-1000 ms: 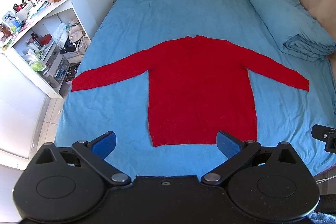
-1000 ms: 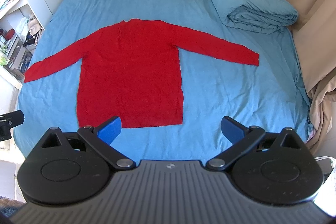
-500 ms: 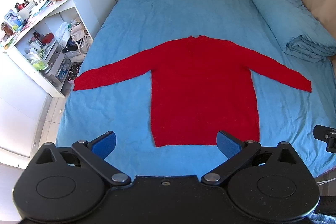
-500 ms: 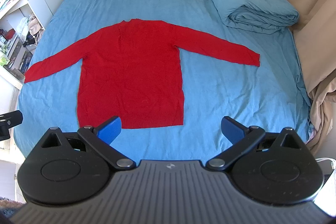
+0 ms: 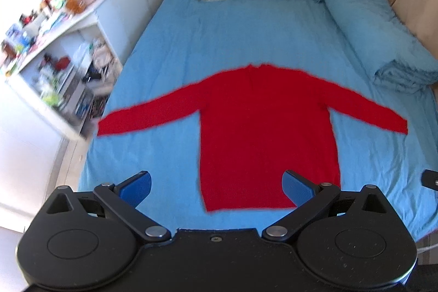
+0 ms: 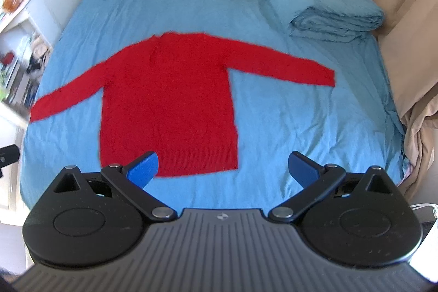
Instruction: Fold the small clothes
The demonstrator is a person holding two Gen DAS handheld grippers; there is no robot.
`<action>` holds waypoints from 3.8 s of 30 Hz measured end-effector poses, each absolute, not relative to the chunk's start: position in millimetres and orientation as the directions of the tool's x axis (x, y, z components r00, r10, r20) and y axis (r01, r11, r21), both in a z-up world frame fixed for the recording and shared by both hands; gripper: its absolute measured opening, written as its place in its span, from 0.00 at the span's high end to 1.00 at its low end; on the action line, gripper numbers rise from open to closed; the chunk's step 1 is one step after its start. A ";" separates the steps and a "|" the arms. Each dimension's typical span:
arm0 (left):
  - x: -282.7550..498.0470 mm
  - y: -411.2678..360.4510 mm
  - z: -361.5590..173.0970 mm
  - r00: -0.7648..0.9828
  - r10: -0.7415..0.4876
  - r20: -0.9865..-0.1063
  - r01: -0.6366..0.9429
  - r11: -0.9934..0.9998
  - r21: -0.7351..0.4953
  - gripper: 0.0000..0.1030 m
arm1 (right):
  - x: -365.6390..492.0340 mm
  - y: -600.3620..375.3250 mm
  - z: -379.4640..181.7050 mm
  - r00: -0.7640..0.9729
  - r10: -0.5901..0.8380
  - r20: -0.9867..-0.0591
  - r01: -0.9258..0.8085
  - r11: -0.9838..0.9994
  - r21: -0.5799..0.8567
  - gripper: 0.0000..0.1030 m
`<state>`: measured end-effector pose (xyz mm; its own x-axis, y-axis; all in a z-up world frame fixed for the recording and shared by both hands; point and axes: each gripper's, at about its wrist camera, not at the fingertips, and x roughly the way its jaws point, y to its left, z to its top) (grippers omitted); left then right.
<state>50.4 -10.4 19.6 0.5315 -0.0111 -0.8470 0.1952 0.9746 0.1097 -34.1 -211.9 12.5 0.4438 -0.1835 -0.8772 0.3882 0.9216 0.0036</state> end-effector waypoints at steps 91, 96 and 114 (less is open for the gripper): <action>477.4 12.5 -389.7 0.474 -0.264 -0.840 0.076 0.963 -0.260 0.00 | 429.4 -135.5 -426.4 0.648 0.397 -0.650 -0.329 0.916 0.232 0.19; 473.7 -9.3 -393.7 0.418 -0.350 -0.839 0.155 0.937 -0.314 0.08 | 400.1 -141.7 -419.5 0.677 0.328 -0.658 -0.342 0.933 0.114 0.09; 477.5 -28.8 -397.9 0.469 -0.248 -0.848 0.151 0.968 -0.200 0.95 | 377.2 -205.0 -404.7 0.690 0.260 -0.675 -0.176 0.966 0.192 0.09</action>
